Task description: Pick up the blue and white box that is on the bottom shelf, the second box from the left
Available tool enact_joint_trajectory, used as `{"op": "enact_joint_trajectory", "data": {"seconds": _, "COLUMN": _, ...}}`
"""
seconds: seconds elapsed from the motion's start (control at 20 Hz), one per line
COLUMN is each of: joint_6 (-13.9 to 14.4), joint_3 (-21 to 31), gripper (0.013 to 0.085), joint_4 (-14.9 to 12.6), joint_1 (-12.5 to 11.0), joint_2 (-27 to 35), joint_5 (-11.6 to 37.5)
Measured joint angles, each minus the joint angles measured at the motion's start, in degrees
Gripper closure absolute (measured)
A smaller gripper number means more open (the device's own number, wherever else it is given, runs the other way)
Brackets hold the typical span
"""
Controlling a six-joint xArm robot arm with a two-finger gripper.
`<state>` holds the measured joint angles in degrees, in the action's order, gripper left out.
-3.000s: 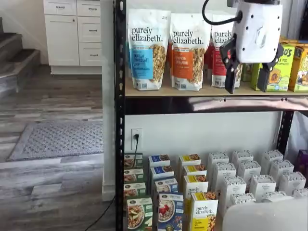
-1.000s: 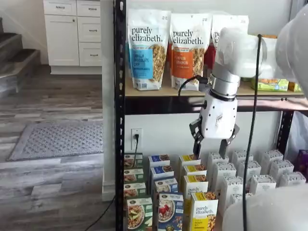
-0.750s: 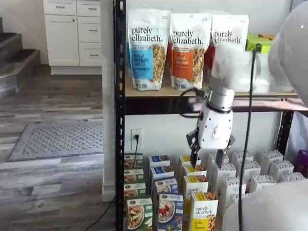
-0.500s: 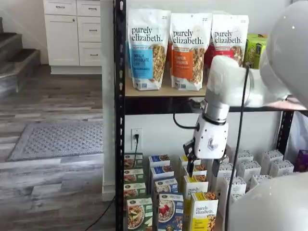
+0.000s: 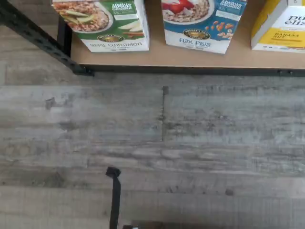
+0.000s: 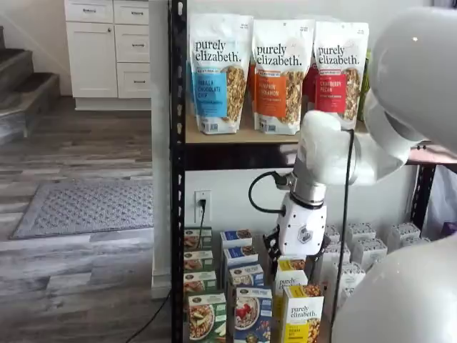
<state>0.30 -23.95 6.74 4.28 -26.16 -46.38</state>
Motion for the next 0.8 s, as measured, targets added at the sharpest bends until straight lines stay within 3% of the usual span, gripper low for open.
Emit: {"op": "enact_joint_trajectory", "data": {"seconds": 0.8, "joint_6": 2.84, "joint_3": 1.27, "gripper": 0.0130, "joint_4": -2.56, "joint_1": 2.08, "joint_2": 13.55, "joint_5": 18.52}}
